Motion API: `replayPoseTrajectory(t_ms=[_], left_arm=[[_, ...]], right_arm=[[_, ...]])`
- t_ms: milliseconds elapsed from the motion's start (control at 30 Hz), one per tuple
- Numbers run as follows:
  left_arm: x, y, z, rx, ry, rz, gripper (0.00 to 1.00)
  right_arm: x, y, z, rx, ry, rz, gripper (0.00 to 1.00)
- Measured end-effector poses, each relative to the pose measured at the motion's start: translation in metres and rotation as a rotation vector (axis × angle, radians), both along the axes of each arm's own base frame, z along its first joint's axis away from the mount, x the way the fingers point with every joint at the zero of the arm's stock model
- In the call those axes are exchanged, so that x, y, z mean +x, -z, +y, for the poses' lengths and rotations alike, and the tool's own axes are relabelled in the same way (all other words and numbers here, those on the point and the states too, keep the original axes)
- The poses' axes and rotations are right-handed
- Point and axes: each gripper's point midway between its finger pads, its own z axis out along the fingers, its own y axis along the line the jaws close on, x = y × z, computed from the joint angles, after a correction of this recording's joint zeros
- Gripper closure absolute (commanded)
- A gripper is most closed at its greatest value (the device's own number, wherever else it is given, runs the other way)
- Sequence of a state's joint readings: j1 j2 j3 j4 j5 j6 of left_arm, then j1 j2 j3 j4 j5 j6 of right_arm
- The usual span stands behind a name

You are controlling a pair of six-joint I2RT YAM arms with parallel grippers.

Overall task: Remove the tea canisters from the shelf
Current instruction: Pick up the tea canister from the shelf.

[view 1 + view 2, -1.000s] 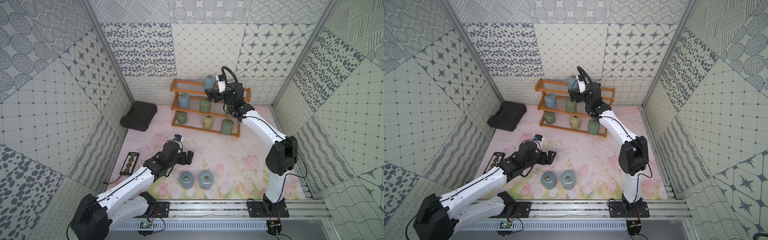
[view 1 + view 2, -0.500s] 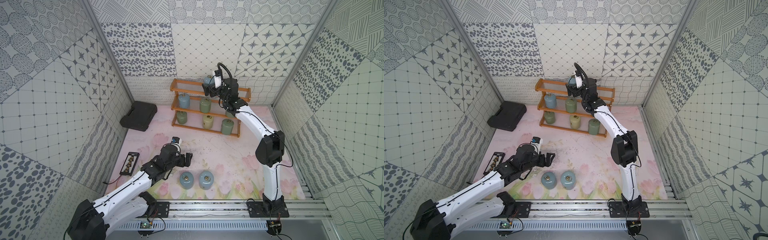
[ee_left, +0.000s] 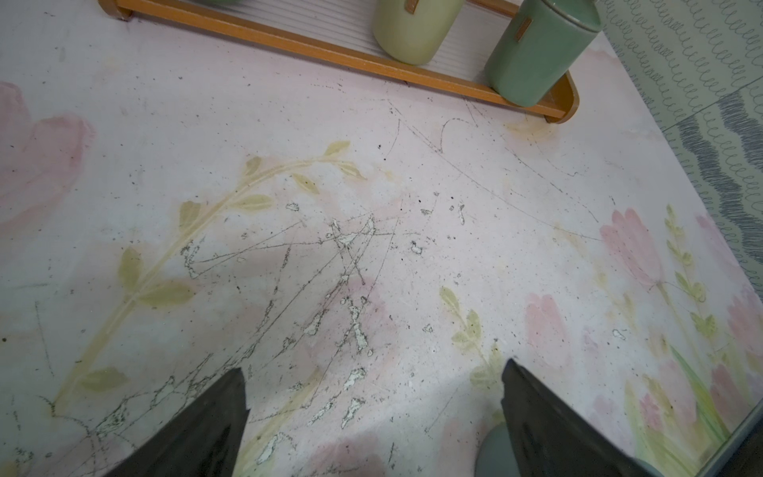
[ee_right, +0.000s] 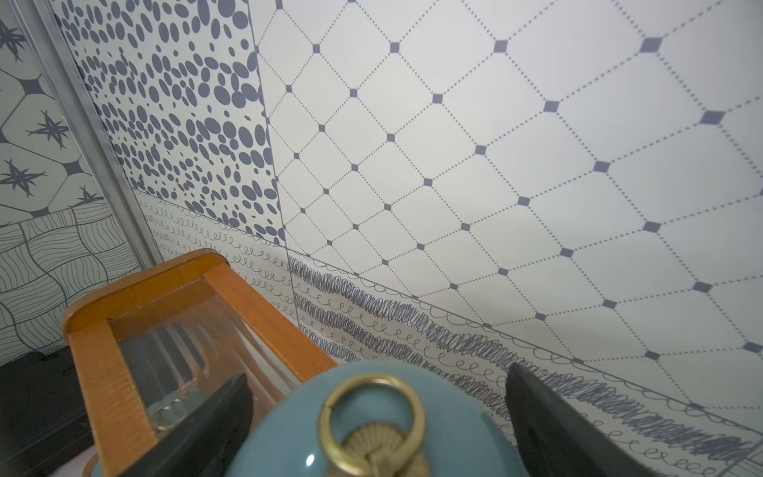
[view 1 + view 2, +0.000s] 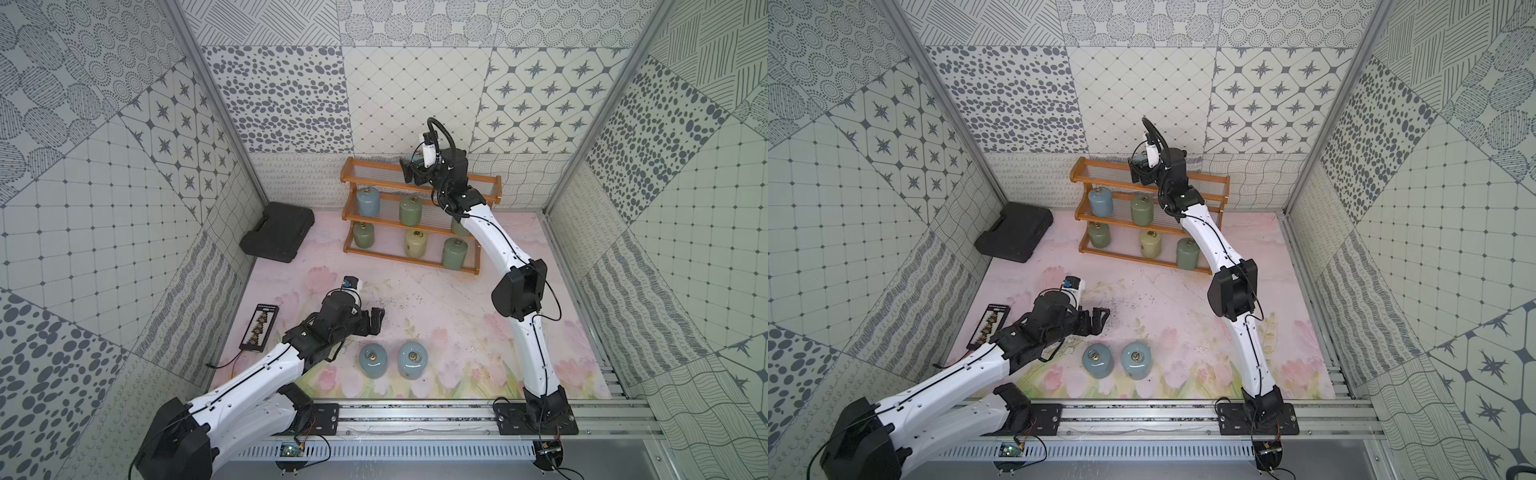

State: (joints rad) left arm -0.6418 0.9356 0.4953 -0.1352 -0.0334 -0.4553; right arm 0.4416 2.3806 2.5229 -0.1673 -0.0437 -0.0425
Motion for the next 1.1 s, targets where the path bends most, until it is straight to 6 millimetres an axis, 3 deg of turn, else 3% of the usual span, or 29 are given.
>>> replayPoseTrajectory(t_ms=[400, 1100], left_arm=[[0.0025, -0.0017, -0.0017, -0.015, -0.008, -0.005, 0.0], [0.0026, -0.0005, -0.0017, -0.017, -0.012, 0.002, 0.0]], right_arm=[[-0.0007, 0.004, 0.0001, -0.008, -0.018, 0.022, 0.21], [-0.0091, 0.0023, -0.0001, -0.021, -0.073, 0.048, 0.27]])
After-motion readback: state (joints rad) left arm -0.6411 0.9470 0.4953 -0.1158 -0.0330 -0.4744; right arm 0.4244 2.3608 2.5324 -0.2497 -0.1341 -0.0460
